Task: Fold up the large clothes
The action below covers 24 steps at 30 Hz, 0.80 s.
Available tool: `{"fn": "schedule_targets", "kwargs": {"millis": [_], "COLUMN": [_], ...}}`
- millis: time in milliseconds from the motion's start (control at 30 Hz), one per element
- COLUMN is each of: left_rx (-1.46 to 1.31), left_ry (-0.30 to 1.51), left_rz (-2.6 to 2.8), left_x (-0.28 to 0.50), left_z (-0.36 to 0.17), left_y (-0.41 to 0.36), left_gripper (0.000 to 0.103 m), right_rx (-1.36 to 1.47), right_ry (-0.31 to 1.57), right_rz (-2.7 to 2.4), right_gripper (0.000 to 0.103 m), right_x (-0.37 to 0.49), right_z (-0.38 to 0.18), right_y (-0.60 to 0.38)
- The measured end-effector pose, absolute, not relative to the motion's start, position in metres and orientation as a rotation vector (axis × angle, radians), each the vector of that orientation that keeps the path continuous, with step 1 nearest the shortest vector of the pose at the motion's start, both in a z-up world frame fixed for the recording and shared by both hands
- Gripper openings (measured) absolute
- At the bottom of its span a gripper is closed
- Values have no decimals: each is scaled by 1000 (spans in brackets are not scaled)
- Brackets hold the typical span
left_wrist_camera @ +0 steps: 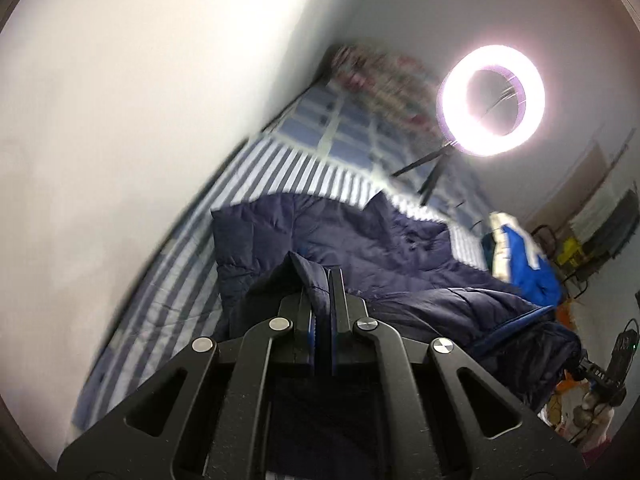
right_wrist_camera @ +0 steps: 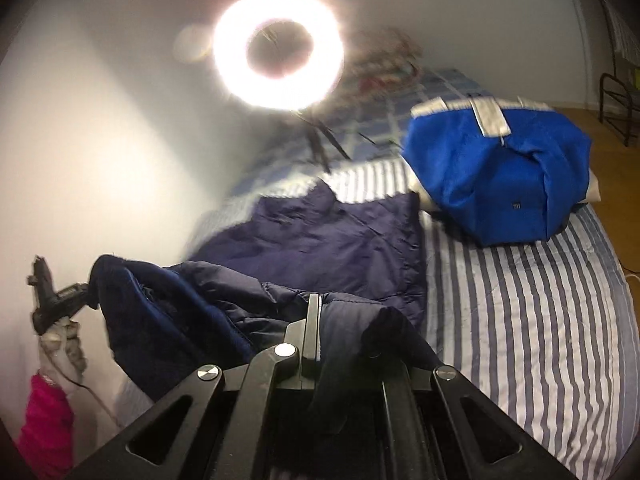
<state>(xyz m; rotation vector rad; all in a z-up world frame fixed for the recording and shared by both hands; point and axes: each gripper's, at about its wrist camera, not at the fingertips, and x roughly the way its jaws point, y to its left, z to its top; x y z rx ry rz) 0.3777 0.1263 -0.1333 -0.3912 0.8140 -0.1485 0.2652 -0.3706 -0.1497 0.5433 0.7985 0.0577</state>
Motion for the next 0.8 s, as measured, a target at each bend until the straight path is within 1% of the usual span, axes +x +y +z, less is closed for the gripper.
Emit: {"fn": "schedule_targets", "kwargs": {"millis": [233, 333, 400, 433, 467, 500, 533, 567, 600, 633, 667, 700, 733, 800], "left_rx": [-362, -352, -348, -339, -322, -310, -299, -301, -308, -306, -296, -278, -240, -200], "left_ry": [960, 989, 1011, 1019, 1023, 1024, 1013, 996, 969, 937, 915, 898, 883, 922], "left_rz": [-76, -82, -91, -110, -126, -132, -135, -137, -151, -169, -166, -159, -152, -145], "left_x": [423, 431, 436, 438, 438, 437, 435, 433, 429, 423, 420, 417, 413, 415], "left_z": [-210, -224, -224, -222, -217, -211, -202, -194, -185, -176, -170, -167, -167, -178], "left_y": [120, 117, 118, 117, 118, 119, 123, 127, 134, 142, 148, 153, 157, 161], "left_gripper": [2, 3, 13, 18, 33, 55, 65, 73, 73, 73, 73, 73, 73, 73], "right_rx": [554, 564, 560, 557, 556, 556, 560, 562, 566, 572, 576, 575, 570, 552], "right_ry": [952, 987, 998, 1000, 997, 995, 989, 981, 968, 951, 921, 883, 849, 841], "right_rz": [-26, -39, -30, -23, -14, 2, 28, 48, 68, 82, 83, 68, 52, 17], "right_gripper": [1, 2, 4, 8, 13, 20, 24, 27, 37, 53, 60, 70, 71, 71], "right_x": [322, 331, 334, 335, 335, 335, 334, 332, 328, 323, 316, 307, 298, 289], "right_z": [-220, -241, -246, -246, -246, -243, -240, -236, -231, -226, -220, -215, -211, -213], "right_y": [-378, -377, -376, -377, -377, -377, -379, -380, -382, -385, -390, -397, -403, -413]}}
